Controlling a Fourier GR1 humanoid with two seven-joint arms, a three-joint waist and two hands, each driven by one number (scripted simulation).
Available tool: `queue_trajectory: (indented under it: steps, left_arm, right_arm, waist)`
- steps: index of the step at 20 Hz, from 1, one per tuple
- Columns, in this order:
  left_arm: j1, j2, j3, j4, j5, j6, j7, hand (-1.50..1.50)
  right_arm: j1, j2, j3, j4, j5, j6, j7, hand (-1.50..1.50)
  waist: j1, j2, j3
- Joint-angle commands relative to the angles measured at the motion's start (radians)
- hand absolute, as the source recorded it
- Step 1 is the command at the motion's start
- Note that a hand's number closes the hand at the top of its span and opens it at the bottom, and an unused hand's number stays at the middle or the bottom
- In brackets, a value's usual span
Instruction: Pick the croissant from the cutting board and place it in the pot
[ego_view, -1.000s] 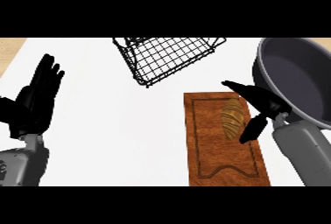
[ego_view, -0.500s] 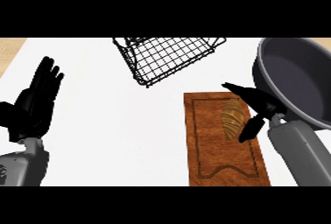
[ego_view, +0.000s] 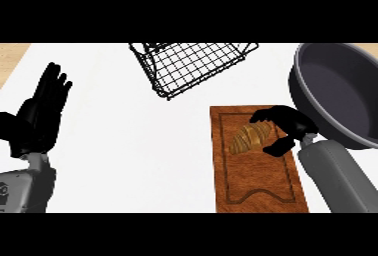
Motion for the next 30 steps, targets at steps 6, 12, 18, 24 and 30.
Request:
queue_trajectory:
  steps: [6,12,18,24,30]
  left_arm:
    - [0.024,-0.036,-0.012,-0.023,-0.034,0.006,-0.002,0.00]
    - [0.032,-0.035,-0.003,-0.018,-0.033,-0.015,-0.010,0.00]
    - [0.021,-0.024,0.022,-0.014,-0.031,0.001,0.001,0.00]
    - [0.065,-0.018,0.023,-0.076,-0.008,-0.026,0.022,0.00]
    - [0.043,-0.015,0.014,-0.098,-0.032,-0.001,0.061,0.00]
  right_arm:
    - [-0.031,0.038,-0.021,0.174,0.113,-0.099,-0.182,1.50]
    - [0.127,0.096,0.036,-0.174,0.135,-0.017,-0.011,1.50]
    - [0.343,0.275,0.272,-0.545,0.231,0.009,0.273,1.50]
    - [0.488,0.266,0.268,-0.871,0.232,-0.020,0.368,1.50]
    - [0.497,0.315,0.133,-1.127,0.221,-0.153,0.426,1.50]
  waist:
    - [0.003,0.002,0.001]
    - [-0.009,-0.003,0.000]
    - [-0.023,-0.006,0.000]
    - [-0.022,-0.007,0.000]
    - [-0.035,-0.011,0.001]
